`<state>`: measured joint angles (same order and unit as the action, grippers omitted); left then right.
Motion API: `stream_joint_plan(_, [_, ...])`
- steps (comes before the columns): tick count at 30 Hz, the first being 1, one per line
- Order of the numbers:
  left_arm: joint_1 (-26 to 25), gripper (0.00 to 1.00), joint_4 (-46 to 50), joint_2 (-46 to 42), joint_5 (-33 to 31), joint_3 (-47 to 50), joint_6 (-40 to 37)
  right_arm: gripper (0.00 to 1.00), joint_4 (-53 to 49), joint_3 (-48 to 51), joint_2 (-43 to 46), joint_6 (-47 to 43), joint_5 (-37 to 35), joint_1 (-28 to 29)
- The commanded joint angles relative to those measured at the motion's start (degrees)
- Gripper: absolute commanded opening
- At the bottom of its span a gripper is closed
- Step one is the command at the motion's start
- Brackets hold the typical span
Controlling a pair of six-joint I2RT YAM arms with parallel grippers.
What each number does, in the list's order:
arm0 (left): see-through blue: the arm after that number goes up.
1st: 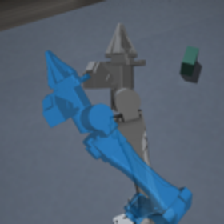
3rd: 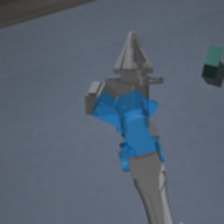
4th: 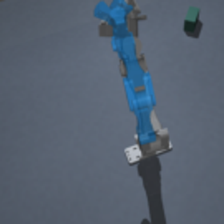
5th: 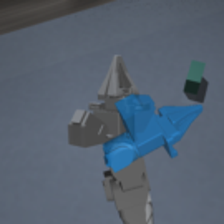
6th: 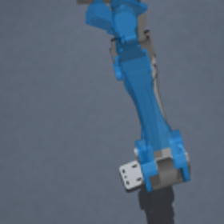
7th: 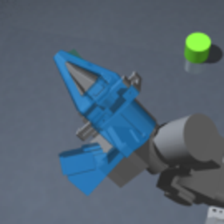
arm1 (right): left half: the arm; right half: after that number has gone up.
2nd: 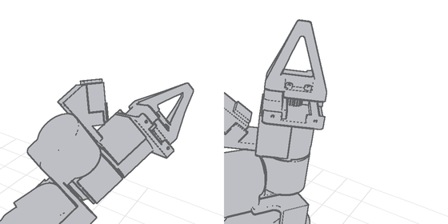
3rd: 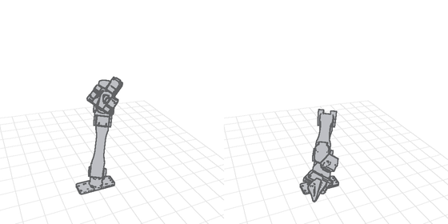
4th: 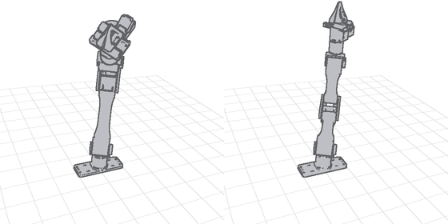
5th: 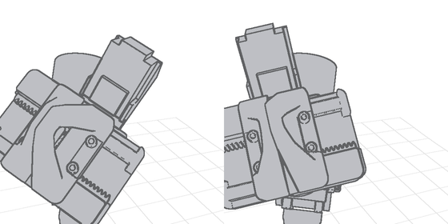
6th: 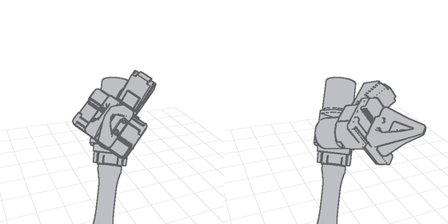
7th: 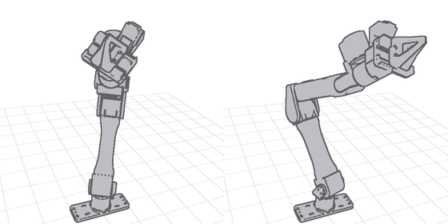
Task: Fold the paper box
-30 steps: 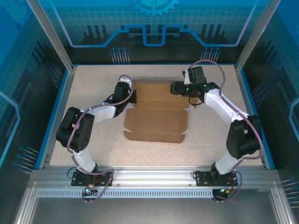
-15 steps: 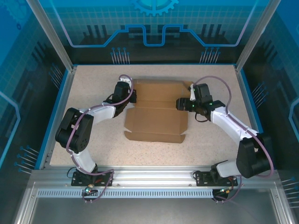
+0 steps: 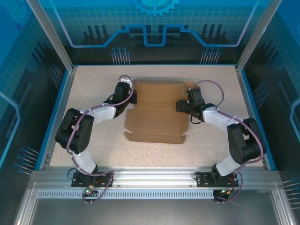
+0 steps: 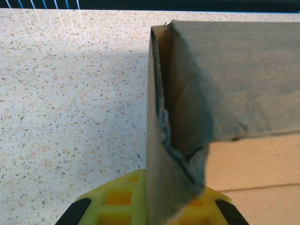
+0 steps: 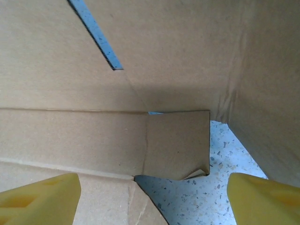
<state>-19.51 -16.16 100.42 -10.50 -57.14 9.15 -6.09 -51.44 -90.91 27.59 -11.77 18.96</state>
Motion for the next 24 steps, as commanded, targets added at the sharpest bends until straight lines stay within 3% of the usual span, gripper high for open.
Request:
stream_joint_plan(1, [-0.3, 0.00, -0.8, -1.9, 0.8, -1.5, 1.7, 0.82, 2.6, -1.1, -2.4, 2.0, -1.2, 0.1])
stream_joint_plan(12, [-0.3, 0.00, -0.6, -1.6, 0.8, -1.9, 1.7, 0.82, 11.4, 0.4, -5.4, 2.9, 4.0, -0.5])
stream_joint_plan(24, [-0.3, 0.00, -0.6, -1.5, 1.0, -1.8, 1.7, 0.69, 17.8, 3.2, -2.5, -1.5, 8.2, 0.7])
